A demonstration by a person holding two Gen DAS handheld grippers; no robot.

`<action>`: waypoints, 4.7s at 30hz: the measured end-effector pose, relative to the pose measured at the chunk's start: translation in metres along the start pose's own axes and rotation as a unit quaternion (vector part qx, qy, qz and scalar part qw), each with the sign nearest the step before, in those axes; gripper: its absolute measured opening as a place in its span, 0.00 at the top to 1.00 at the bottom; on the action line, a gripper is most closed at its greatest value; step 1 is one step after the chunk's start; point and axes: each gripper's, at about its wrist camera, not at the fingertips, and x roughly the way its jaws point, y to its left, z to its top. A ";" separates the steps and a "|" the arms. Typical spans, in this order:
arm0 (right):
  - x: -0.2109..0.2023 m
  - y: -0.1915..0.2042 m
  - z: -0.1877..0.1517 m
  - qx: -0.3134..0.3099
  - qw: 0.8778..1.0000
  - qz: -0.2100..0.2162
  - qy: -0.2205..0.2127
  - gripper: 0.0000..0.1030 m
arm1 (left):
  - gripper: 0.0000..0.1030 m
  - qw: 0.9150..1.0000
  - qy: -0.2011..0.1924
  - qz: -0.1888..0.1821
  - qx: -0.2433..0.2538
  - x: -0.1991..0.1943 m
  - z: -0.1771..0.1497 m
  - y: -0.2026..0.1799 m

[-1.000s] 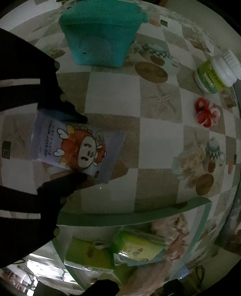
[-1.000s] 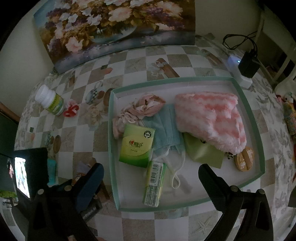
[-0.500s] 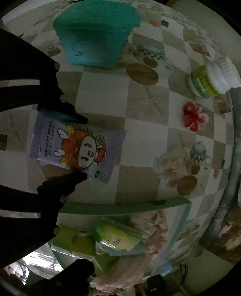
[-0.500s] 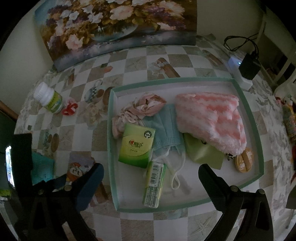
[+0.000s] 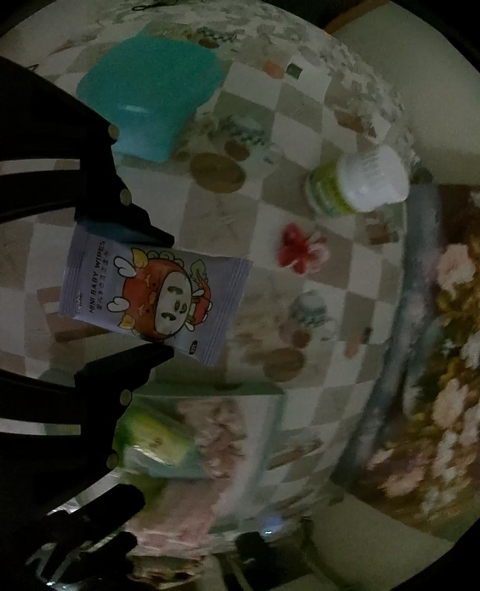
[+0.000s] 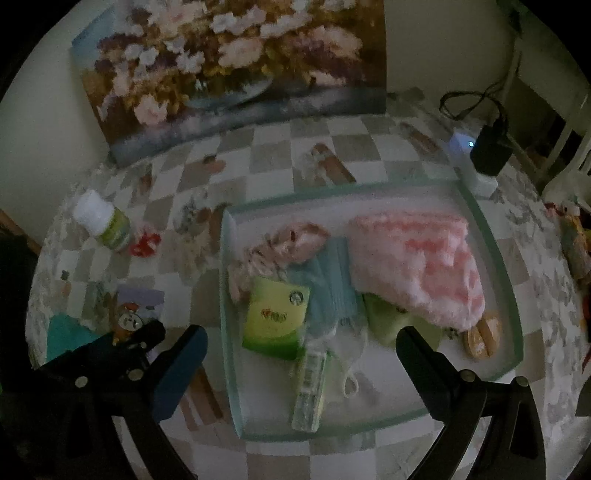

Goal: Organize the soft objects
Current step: 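Lift the snack bag with the left tool while the right tool moves toward the red bow toy, then grasp the red bow toy with the right tool while the left tool holds the snack bag, then carry the snack bag and red bow into the tray and open both tools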

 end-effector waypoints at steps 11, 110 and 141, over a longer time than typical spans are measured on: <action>-0.010 0.011 0.014 -0.002 0.998 0.012 -0.054 0.00 | 0.48 0.997 -0.061 0.003 -0.041 -0.020 0.020 0.021; -0.074 -0.065 -0.007 0.102 0.991 0.020 -0.088 0.68 | 0.48 0.989 -0.114 -0.087 0.045 -0.096 -0.035 -0.028; -0.012 -0.086 -0.020 0.148 0.988 0.008 0.035 0.31 | 0.29 0.987 0.058 -0.121 0.088 -0.009 -0.063 -0.083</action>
